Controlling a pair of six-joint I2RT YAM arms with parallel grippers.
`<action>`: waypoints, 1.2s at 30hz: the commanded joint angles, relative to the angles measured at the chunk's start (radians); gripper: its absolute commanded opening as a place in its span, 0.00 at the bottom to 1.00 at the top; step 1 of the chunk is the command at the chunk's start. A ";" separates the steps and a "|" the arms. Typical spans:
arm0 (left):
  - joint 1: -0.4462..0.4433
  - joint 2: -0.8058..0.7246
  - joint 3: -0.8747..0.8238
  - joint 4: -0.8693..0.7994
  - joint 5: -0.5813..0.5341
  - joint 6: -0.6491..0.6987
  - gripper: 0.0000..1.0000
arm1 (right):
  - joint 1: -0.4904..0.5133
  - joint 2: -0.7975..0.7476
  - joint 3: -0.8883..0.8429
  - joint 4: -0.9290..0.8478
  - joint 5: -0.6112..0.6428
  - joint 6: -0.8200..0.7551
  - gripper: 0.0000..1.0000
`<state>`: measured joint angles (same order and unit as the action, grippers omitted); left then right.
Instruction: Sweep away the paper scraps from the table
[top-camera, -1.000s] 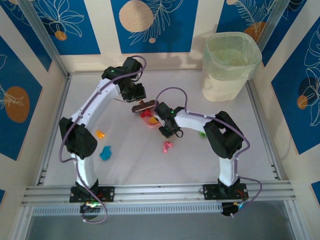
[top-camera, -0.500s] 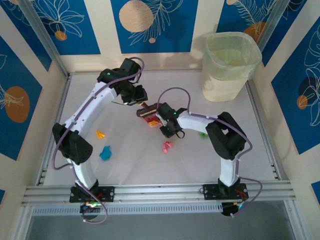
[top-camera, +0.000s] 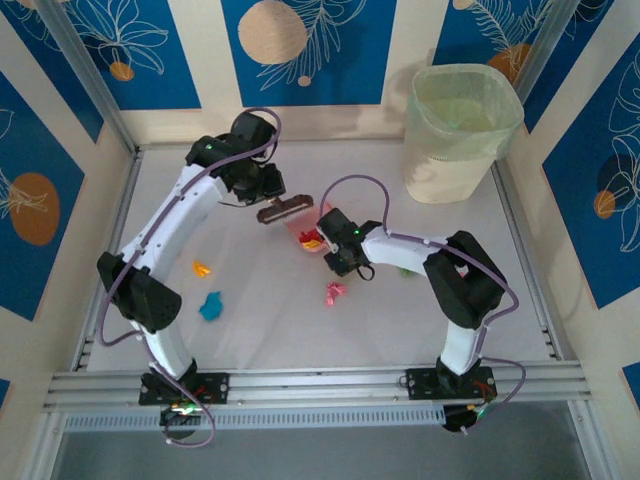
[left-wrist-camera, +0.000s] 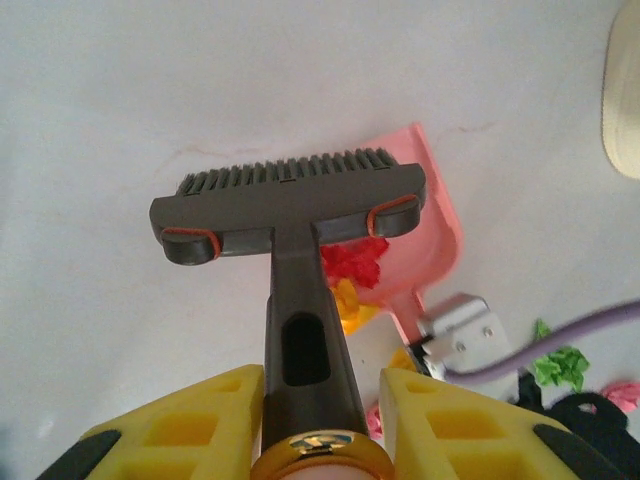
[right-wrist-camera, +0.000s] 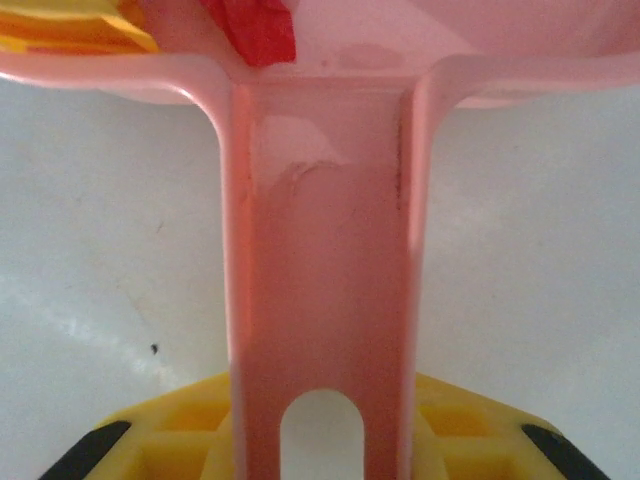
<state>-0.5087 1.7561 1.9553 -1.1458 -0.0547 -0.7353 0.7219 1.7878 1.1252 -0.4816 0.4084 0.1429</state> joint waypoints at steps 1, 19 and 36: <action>0.013 -0.104 0.025 0.075 -0.142 -0.013 0.00 | 0.012 -0.091 0.001 -0.040 0.008 0.034 0.00; 0.006 -0.291 -0.260 0.379 -0.267 -0.073 0.00 | -0.186 -0.222 0.545 -0.515 -0.004 0.129 0.00; -0.007 -0.342 -0.332 0.326 -0.192 -0.095 0.00 | -0.468 0.061 1.175 -0.722 -0.116 0.125 0.00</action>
<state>-0.5091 1.4593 1.6356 -0.8242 -0.2562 -0.8143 0.2924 1.8240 2.2311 -1.1614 0.3710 0.2504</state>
